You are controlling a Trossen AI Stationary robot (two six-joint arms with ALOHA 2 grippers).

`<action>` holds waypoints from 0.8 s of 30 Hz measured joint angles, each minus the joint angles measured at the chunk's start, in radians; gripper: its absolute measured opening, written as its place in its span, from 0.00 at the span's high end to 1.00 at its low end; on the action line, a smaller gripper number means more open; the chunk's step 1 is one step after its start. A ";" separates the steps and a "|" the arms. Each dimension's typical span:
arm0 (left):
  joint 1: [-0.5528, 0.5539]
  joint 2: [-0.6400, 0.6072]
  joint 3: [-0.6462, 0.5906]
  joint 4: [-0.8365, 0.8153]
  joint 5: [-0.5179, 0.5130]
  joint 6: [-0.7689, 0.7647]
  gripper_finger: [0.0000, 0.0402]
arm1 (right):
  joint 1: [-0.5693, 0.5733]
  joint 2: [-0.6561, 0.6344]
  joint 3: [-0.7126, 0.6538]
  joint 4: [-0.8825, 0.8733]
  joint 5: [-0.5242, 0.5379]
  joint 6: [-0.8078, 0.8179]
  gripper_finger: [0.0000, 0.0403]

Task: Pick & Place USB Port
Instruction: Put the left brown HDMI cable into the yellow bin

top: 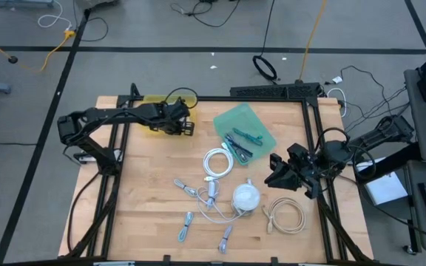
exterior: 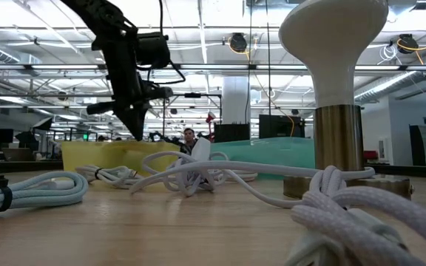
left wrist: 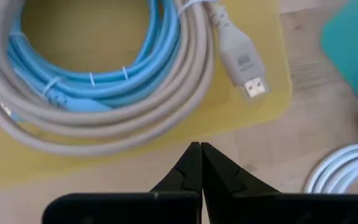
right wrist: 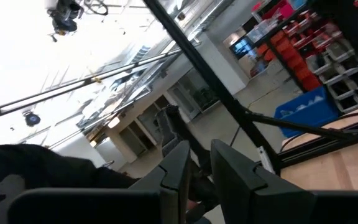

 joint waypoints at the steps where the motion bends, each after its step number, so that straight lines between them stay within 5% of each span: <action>1: 0.005 0.000 0.000 -0.003 0.001 0.000 1.00 | 0.000 0.000 0.000 0.000 0.000 -0.003 0.85; 24: 0.063 -0.006 0.003 0.035 0.011 0.050 1.00 | 0.000 0.000 0.000 -0.006 0.031 -0.005 0.85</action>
